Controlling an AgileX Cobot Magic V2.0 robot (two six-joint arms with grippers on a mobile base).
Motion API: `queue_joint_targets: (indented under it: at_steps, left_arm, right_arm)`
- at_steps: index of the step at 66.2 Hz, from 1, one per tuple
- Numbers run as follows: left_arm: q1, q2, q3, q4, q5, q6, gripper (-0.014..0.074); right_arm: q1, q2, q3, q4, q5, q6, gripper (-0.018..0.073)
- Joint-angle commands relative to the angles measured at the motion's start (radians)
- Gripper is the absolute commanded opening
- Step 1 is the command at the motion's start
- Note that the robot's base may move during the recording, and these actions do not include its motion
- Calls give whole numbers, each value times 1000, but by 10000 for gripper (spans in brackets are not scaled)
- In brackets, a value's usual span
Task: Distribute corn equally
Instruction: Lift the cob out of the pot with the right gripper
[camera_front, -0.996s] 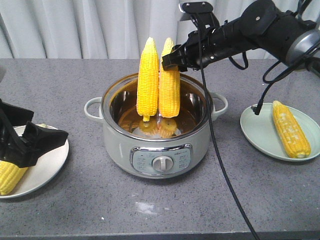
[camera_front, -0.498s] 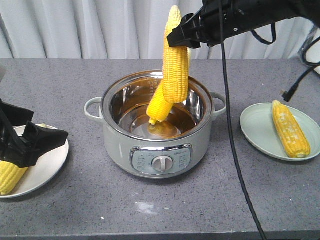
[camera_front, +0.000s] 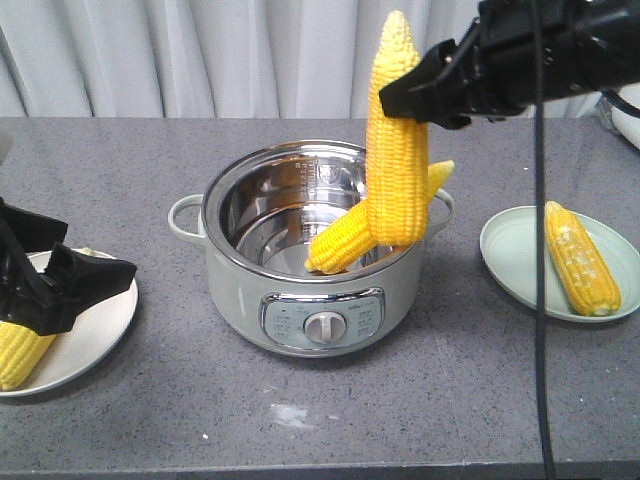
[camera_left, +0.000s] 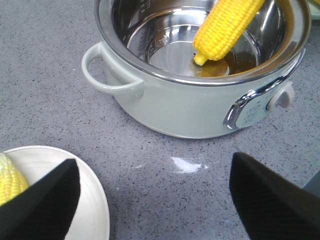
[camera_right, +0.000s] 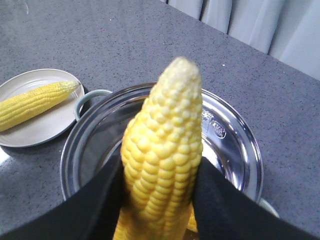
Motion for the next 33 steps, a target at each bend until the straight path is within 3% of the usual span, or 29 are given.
queue_joint_targets:
  at_steps: [1,33]
  left_arm:
    - [-6,-16,-24,-35,-53,3,590]
    - [-6,-16,-24,-35,-53,3,590]
  right_arm:
    - [1,-99,34,29,-77,-16,204]
    - [1,-357,350,34,-133,-10,204]
